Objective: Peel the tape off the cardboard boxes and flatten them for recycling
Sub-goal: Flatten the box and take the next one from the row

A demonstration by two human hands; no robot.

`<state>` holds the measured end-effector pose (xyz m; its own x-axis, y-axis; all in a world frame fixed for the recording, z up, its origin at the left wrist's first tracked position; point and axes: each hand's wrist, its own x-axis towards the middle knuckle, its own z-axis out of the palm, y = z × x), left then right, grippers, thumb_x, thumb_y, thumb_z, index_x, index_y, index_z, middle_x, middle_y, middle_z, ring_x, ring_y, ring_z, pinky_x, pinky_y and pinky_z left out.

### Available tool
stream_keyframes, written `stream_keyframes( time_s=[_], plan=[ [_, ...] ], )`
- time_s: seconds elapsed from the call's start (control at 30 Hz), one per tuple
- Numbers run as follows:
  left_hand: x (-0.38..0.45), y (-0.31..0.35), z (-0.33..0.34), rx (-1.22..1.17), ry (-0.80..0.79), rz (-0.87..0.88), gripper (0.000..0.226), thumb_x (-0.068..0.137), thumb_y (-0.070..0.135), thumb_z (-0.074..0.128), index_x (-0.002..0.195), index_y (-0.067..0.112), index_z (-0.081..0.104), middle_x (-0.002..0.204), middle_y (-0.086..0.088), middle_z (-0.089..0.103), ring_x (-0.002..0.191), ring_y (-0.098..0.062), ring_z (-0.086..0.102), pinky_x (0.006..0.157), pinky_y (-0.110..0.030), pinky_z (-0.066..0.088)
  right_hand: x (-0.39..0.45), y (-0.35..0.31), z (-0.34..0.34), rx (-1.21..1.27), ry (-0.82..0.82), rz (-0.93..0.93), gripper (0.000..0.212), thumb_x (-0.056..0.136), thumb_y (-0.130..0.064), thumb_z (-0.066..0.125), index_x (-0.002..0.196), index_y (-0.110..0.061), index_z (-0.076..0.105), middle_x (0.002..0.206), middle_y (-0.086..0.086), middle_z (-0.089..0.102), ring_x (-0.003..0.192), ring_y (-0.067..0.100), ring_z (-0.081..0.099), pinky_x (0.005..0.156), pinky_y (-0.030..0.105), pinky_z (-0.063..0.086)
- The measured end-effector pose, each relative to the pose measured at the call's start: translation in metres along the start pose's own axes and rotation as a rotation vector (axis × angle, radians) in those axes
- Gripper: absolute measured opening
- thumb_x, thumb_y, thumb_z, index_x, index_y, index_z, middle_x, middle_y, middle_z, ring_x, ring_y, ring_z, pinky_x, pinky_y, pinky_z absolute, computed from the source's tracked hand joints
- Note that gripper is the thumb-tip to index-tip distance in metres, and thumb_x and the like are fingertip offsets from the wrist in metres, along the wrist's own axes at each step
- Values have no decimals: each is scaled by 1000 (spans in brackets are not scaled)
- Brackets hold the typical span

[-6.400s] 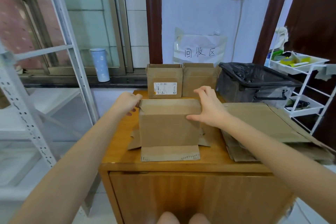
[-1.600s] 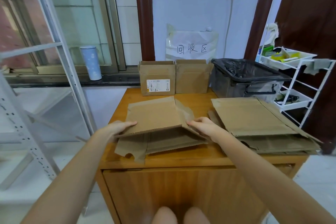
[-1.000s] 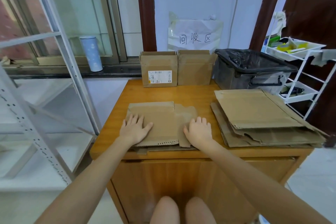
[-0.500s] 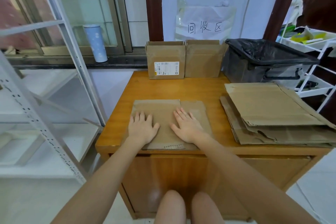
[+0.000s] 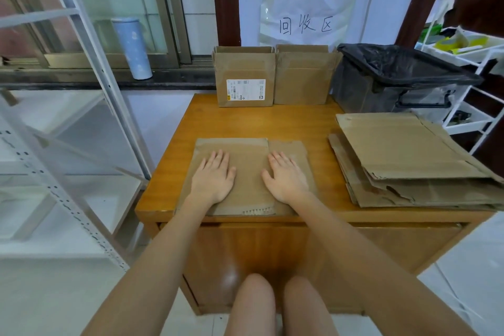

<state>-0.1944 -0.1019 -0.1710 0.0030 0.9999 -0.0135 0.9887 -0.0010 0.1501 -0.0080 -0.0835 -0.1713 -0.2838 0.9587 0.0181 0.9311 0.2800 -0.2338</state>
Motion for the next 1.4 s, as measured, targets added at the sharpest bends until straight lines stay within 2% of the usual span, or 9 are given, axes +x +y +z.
stream_keyframes(
  time_s=[0.23, 0.4, 0.5, 0.6, 0.73, 0.9, 1.13, 1.27, 1.4],
  plan=[
    [-25, -41, -5, -7, 2, -184, 69, 94, 67, 14, 153, 32, 9, 161, -11, 0, 148, -25, 0, 119, -38, 0, -27, 22, -11, -21, 74, 288, 75, 96, -59, 27, 151, -10, 19, 159, 13, 16, 146, 27, 13, 117, 39, 16],
    [-31, -36, -6, -64, 92, -196, 66, 93, 67, 24, 150, 33, 26, 157, -16, 20, 145, -30, 16, 118, -39, 10, -43, 28, -22, 8, -27, 226, 84, 92, -68, 30, 149, -7, 22, 155, 19, 21, 144, 33, 18, 117, 43, 18],
    [-37, -36, -7, -124, 154, -192, 68, 90, 67, 36, 146, 30, 35, 147, -15, 34, 135, -31, 32, 111, -39, 25, -47, 22, -31, 50, -26, 234, 84, 84, -72, 45, 139, -8, 37, 142, 19, 38, 132, 34, 35, 108, 42, 33],
    [-44, -34, -10, -237, 182, -198, 78, 82, 72, 47, 145, 27, 37, 140, -15, 37, 130, -32, 34, 106, -41, 30, -50, 19, -38, 188, 16, 275, 88, 74, -70, 62, 138, -14, 40, 133, 13, 42, 122, 31, 43, 101, 41, 41],
    [-49, -27, -21, -356, 290, -208, 88, 73, 72, 60, 143, 23, 38, 139, -12, 31, 127, -31, 40, 98, -42, 43, -54, 13, -45, 323, 71, 307, 94, 67, -64, 73, 140, -17, 38, 133, 9, 33, 122, 29, 42, 97, 40, 45],
    [-41, -18, -48, -286, 348, -193, 93, 68, 81, 52, 142, 26, 38, 136, -9, 32, 121, -29, 46, 90, -40, 47, -54, 9, -76, 255, 148, 295, 88, 69, -64, 70, 136, -16, 41, 134, 11, 31, 126, 31, 33, 101, 42, 39],
    [-3, 43, -116, -315, 411, -99, 94, 67, 88, 43, 139, 29, 35, 128, -13, 40, 110, -34, 52, 88, -44, 50, -54, 35, -163, 173, 303, 344, 93, 68, -78, 61, 133, -14, 42, 137, 16, 34, 128, 36, 33, 103, 45, 34],
    [13, 113, -131, -248, 418, -22, 91, 72, 82, 47, 140, 22, 40, 132, -16, 40, 114, -35, 51, 87, -42, 49, -67, 90, -196, 88, 353, 414, 90, 68, -76, 63, 128, -11, 46, 136, 18, 36, 126, 37, 34, 102, 48, 35],
    [22, 190, -116, -217, 349, 36, 87, 72, 83, 46, 133, 21, 50, 130, -16, 43, 116, -35, 49, 86, -41, 46, -89, 167, -210, 118, 292, 481, 99, 60, -81, 63, 129, -11, 48, 136, 18, 40, 126, 36, 40, 102, 47, 40]
  ],
)
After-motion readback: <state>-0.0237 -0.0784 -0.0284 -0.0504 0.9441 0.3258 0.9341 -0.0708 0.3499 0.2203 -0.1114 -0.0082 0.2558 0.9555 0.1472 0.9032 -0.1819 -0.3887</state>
